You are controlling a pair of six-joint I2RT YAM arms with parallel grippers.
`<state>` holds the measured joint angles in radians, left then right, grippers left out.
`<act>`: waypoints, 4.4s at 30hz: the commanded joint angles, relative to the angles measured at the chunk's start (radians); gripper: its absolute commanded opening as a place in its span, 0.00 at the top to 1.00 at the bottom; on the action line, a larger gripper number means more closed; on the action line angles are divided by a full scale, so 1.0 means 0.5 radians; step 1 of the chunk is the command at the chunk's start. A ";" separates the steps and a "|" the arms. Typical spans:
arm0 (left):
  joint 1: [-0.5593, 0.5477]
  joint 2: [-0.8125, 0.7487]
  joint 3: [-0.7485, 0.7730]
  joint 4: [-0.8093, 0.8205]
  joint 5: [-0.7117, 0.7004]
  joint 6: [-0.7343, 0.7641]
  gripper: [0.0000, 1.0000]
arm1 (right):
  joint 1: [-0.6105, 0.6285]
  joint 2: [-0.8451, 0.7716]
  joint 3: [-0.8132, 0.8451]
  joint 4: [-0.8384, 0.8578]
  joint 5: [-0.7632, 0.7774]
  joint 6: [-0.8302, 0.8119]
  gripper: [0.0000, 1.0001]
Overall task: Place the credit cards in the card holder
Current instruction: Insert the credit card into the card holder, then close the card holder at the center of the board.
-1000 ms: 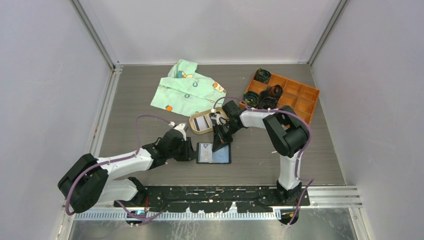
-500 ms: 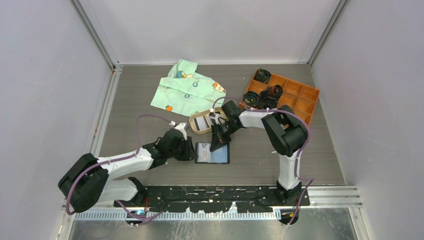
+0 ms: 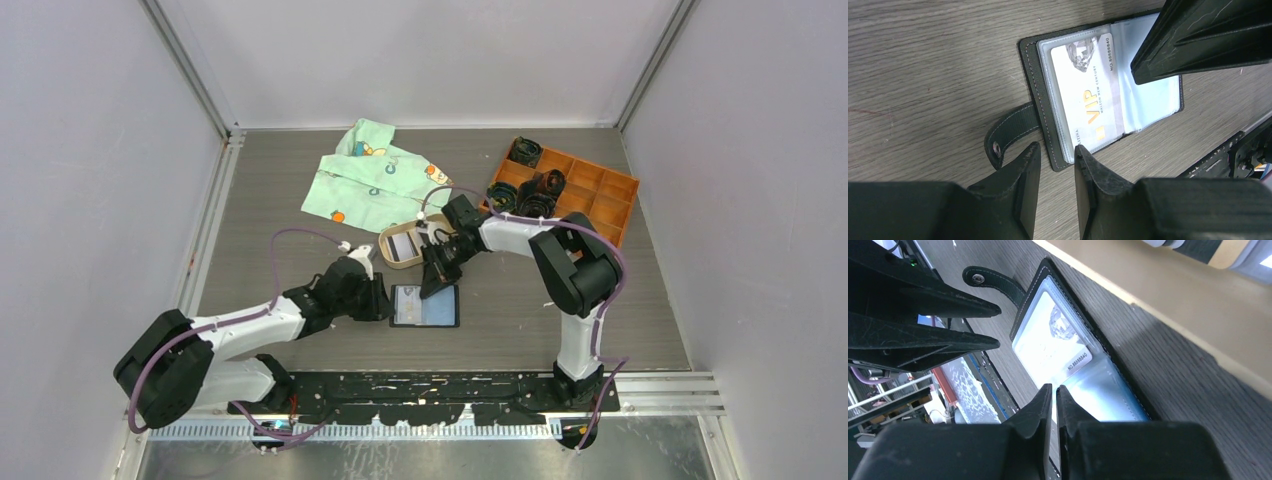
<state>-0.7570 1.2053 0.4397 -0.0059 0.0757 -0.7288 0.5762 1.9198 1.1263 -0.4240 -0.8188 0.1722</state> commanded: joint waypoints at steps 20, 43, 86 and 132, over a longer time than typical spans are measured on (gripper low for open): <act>0.008 0.162 0.106 0.147 0.101 0.016 0.64 | 0.096 0.102 0.066 0.070 0.016 0.063 0.88; 0.009 -0.431 0.185 -0.191 0.118 0.079 0.54 | -0.033 -0.304 0.180 -0.360 0.009 -0.535 0.83; -0.581 -0.334 2.062 -1.218 -0.834 -0.360 0.29 | -0.618 -0.956 -0.104 -0.221 -0.221 -0.807 0.83; 0.048 -0.247 -0.019 -0.077 -0.254 -0.013 0.73 | -0.009 -0.459 -0.069 -0.399 0.487 -1.278 0.83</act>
<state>-0.7372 1.0805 0.4103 -0.0933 -0.0589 -0.7341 0.5625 1.6894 1.0458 -0.6079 -0.5884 -0.4416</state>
